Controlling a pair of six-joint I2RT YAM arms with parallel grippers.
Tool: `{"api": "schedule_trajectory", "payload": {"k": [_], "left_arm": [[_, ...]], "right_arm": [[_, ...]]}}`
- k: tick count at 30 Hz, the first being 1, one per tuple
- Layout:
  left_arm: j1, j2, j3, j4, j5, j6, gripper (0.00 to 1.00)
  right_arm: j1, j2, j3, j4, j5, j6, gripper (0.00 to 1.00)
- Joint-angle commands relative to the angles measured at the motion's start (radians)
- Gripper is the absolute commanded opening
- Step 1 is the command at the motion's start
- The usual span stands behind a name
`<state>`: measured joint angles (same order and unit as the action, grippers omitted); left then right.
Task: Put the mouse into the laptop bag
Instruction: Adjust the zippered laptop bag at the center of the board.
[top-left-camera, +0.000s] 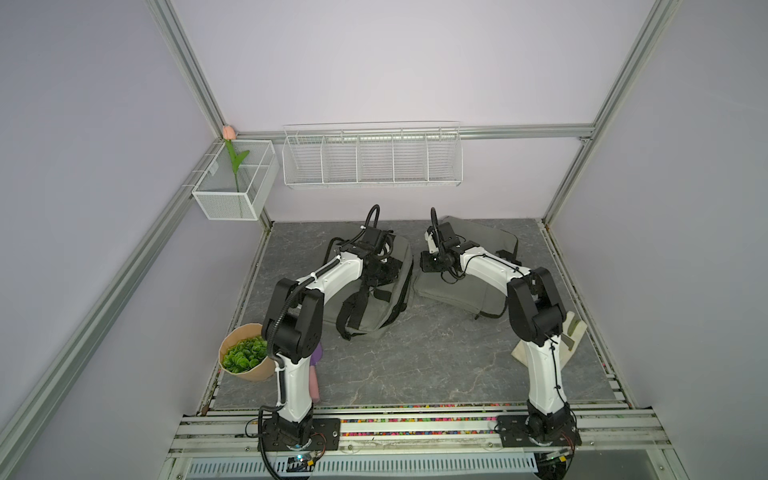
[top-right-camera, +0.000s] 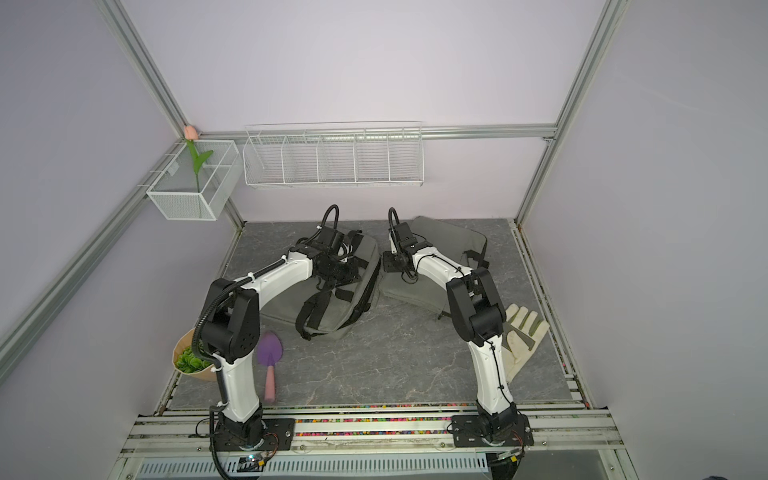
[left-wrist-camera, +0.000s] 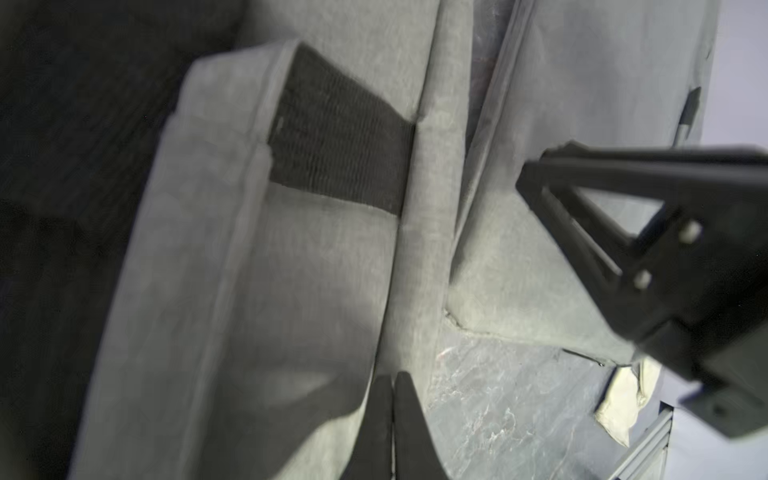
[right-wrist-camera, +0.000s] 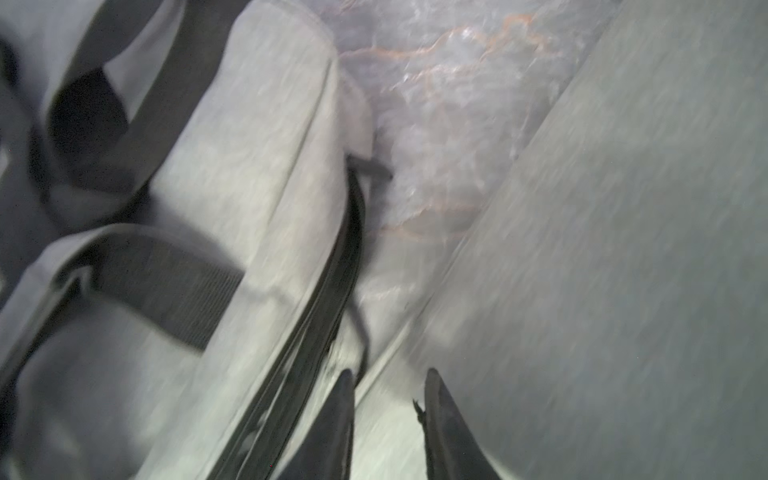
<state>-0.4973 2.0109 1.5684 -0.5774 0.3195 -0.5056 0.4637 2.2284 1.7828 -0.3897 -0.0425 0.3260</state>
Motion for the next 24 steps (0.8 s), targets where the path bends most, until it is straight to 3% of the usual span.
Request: {"api": "schedule_trajectory", "payload": {"k": [1, 9, 17, 19, 24], "left_arm": [[-0.002, 0.065, 0.096, -0.009, -0.066, 0.017, 0.06], [0.029, 0.124, 0.147, -0.039, -0.099, -0.003, 0.04], [0.119, 0.117, 0.112, -0.023, -0.108, -0.026, 0.03], [0.133, 0.116, 0.107, -0.020, -0.108, -0.025, 0.02], [0.153, 0.130, 0.108, -0.034, -0.106, -0.004, 0.02]], "right_arm": [[-0.015, 0.107, 0.132, -0.047, -0.039, -0.128, 0.40], [-0.012, 0.256, 0.341, -0.137, -0.006, -0.305, 0.45], [0.042, 0.396, 0.557, -0.273, 0.005, -0.479, 0.49], [0.059, 0.433, 0.621, -0.296, 0.060, -0.501, 0.49], [0.066, 0.485, 0.725, -0.334, 0.024, -0.489, 0.51]]}}
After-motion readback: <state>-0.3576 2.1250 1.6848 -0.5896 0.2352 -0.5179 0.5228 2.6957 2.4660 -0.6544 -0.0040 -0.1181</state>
